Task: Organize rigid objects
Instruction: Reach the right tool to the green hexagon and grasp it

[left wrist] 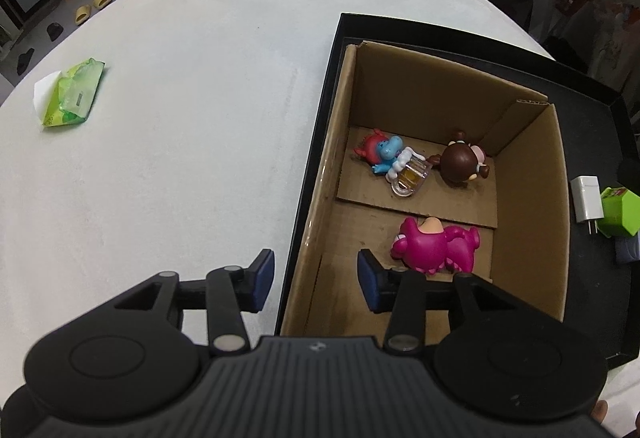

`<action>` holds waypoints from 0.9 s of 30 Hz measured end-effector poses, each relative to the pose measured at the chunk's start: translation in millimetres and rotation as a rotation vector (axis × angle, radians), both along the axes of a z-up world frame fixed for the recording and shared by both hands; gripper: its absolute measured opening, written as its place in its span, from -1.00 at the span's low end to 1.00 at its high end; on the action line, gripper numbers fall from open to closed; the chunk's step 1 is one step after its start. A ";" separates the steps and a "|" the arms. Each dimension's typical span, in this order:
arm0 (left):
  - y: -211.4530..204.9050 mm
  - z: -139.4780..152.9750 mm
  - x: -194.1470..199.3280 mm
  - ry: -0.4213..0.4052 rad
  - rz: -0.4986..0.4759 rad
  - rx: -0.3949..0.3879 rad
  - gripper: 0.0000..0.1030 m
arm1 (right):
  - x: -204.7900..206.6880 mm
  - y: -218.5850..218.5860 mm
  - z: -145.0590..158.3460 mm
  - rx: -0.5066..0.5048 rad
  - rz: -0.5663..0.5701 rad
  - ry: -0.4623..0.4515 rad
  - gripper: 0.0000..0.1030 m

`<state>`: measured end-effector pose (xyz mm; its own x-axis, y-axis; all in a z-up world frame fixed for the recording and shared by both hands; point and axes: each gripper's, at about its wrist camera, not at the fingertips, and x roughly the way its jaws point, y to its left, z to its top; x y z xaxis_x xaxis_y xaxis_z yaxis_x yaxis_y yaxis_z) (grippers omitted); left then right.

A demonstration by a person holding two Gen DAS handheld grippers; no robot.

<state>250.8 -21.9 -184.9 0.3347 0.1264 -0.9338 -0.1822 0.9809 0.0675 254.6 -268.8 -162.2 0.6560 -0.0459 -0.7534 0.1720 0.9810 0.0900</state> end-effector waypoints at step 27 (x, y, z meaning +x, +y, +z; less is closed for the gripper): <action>-30.3 2.0 20.8 0.024 -0.002 0.109 -0.01 | 22.9 -18.1 -56.0 -0.170 -0.002 0.131 0.17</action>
<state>271.6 -52.2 -182.9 0.3127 0.2271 -0.9223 -0.1775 0.9679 0.1781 277.6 -286.9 -218.2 0.5526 -0.1808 -0.8136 0.1730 0.9798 -0.1002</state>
